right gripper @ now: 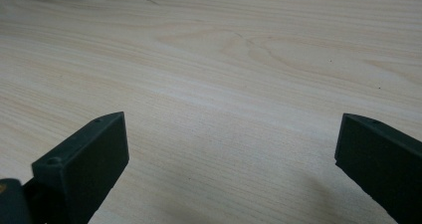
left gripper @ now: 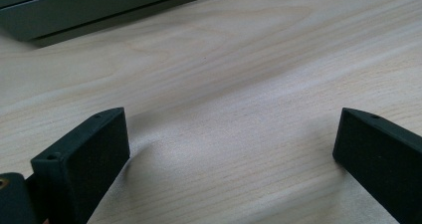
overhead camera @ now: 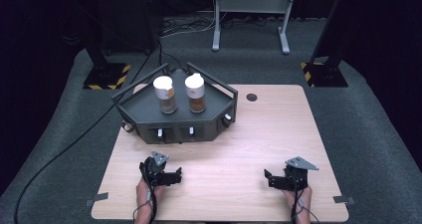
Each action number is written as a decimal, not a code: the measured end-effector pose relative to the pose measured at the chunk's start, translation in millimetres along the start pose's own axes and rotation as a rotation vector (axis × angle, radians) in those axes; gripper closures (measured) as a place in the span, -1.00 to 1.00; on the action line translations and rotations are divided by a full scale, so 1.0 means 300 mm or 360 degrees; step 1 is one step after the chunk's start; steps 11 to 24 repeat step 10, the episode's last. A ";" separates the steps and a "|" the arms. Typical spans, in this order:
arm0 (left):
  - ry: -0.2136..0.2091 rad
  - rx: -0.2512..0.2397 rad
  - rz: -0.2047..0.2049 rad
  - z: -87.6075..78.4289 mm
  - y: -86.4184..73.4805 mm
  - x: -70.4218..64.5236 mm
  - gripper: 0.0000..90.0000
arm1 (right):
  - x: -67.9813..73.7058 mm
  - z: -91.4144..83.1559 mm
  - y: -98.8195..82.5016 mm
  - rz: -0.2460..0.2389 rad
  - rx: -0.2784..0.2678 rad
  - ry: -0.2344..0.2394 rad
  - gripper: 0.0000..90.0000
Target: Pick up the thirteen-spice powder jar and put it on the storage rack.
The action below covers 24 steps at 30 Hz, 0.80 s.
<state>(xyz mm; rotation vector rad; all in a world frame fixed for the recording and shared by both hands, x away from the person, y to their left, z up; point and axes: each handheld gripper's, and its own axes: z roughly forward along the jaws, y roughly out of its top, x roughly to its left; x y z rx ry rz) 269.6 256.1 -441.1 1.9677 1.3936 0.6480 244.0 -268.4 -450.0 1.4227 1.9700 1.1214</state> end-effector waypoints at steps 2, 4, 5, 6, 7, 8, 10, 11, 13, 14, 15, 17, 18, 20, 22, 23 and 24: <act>0.0002 0.0000 0.0001 0.000 0.000 -0.001 -0.98 | 0.002 -0.001 -0.001 0.0003 -0.0002 -0.0005 -1.00; 0.0004 -0.0001 0.0003 -0.001 -0.001 -0.002 -0.98 | 0.004 -0.001 -0.001 0.0002 -0.0004 -0.0012 -1.00; 0.0006 -0.0003 0.0004 -0.001 -0.001 -0.004 -0.98 | 0.004 -0.001 -0.002 0.0002 -0.0005 -0.0013 -1.00; 0.0008 -0.0002 0.0007 -0.001 -0.001 -0.004 -0.98 | 0.005 -0.002 -0.002 0.0005 -0.0005 -0.0016 -1.00; 0.0008 -0.0003 0.0008 -0.001 -0.001 -0.005 -0.98 | 0.004 -0.002 -0.002 0.0008 -0.0004 -0.0013 -1.00; 0.0009 -0.0003 0.0008 -0.001 -0.001 -0.005 -0.98 | 0.003 -0.001 -0.001 0.0010 -0.0002 -0.0010 -1.00; 0.0014 -0.0004 0.0010 -0.001 -0.002 -0.007 -0.98 | -0.001 0.000 0.000 0.0012 0.0001 -0.0004 -1.00; 0.0014 -0.0004 0.0010 -0.001 -0.002 -0.007 -0.98 | -0.001 0.000 0.000 0.0012 0.0001 -0.0004 -1.00; 0.0014 -0.0004 0.0010 -0.001 -0.002 -0.007 -0.98 | -0.001 0.000 0.000 0.0012 0.0001 -0.0004 -1.00; 0.0014 -0.0004 0.0010 -0.001 -0.002 -0.007 -0.98 | -0.001 0.000 0.000 0.0012 0.0001 -0.0004 -1.00; 0.0014 -0.0004 0.0010 -0.001 -0.002 -0.007 -0.98 | -0.001 0.000 0.000 0.0012 0.0001 -0.0004 -1.00; 0.0014 -0.0004 0.0010 -0.001 -0.002 -0.007 -0.98 | -0.001 0.000 0.000 0.0012 0.0001 -0.0004 -1.00; 0.0014 -0.0004 0.0010 -0.001 -0.002 -0.007 -0.98 | -0.001 0.000 0.000 0.0012 0.0001 -0.0004 -1.00; 0.0014 -0.0004 0.0010 -0.001 -0.002 -0.007 -0.98 | -0.001 0.000 0.000 0.0012 0.0001 -0.0004 -1.00; 0.0014 -0.0004 0.0010 -0.001 -0.002 -0.007 -0.98 | -0.001 0.000 0.000 0.0012 0.0001 -0.0004 -1.00; 0.0014 -0.0004 0.0010 -0.001 -0.002 -0.007 -0.98 | -0.001 0.000 0.000 0.0012 0.0001 -0.0004 -1.00; 0.0014 -0.0004 0.0010 -0.001 -0.002 -0.007 -0.98 | -0.001 0.000 0.000 0.0012 0.0001 -0.0004 -1.00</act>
